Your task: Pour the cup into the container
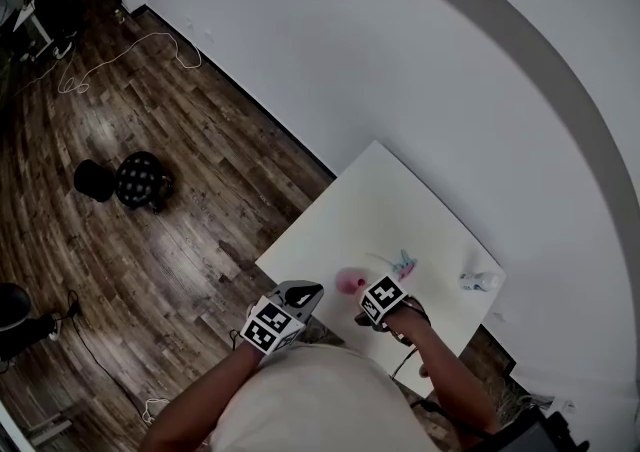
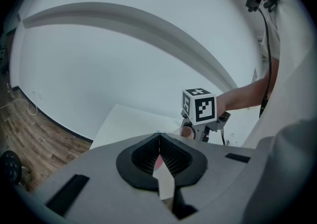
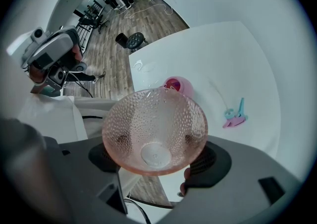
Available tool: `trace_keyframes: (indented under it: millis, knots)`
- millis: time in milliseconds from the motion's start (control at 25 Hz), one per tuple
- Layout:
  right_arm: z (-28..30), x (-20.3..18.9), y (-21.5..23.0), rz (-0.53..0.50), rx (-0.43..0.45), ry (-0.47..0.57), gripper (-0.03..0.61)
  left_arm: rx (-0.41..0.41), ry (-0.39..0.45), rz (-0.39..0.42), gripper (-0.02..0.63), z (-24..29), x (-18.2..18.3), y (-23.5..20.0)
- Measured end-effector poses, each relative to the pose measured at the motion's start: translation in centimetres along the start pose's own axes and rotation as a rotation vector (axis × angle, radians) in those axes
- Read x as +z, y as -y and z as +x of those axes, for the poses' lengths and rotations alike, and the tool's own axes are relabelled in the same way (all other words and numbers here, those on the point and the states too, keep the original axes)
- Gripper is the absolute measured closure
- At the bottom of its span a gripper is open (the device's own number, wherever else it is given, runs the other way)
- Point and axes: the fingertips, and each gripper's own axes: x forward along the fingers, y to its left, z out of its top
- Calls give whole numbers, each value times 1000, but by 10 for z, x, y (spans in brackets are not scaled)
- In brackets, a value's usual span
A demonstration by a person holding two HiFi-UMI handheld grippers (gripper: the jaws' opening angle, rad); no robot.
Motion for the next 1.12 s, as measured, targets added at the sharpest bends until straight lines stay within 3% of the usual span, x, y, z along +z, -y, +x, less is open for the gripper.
trace_keyframes:
  millis: [1120]
  knots:
    - [-2, -4, -3, 27, 41, -57, 210, -1, 2, -7, 601, -6, -4, -3]
